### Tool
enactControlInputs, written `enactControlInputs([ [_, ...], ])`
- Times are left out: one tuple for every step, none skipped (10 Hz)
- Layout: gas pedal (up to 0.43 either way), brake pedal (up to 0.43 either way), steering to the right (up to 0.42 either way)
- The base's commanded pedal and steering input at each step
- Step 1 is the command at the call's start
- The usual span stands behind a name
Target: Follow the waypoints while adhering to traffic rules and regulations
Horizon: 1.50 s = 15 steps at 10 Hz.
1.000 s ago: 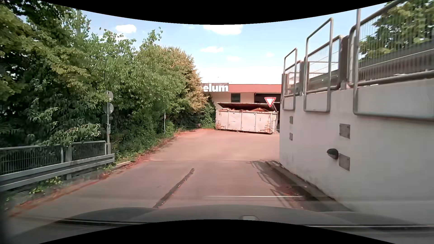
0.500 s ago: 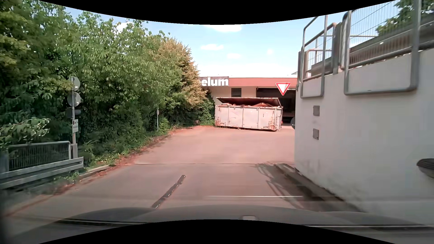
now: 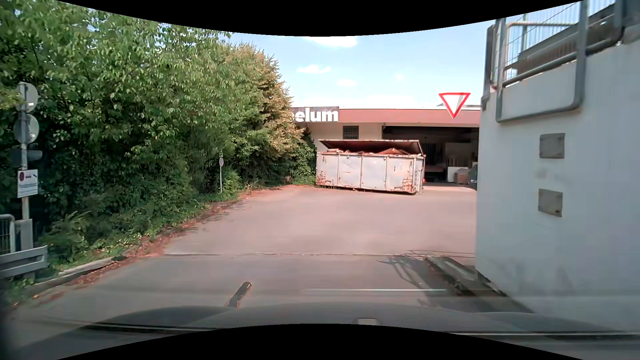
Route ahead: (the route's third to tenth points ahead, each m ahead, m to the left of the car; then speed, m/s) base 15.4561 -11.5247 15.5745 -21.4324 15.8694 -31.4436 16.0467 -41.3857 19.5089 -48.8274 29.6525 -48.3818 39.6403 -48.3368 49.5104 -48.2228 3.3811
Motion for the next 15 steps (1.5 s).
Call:
enactControlInputs([
  [0.0, 0.268, -0.009],
  [0.0, 0.268, -0.009],
  [0.0, 0.268, -0.009],
  [0.0, 0.274, -0.008],
  [0.0, 0.274, -0.008],
  [0.0, 0.274, -0.008],
  [0.0, 0.28, -0.008],
  [0.0, 0.287, -0.007],
  [0.0, 0.28, -0.006],
  [0.0, 0.28, -0.006],
  [0.0, 0.28, -0.006],
  [0.0, 0.28, -0.006],
  [0.0, 0.28, -0.005],
  [0.0, 0.274, -0.001],
  [0.0, 0.262, 0.009],
])
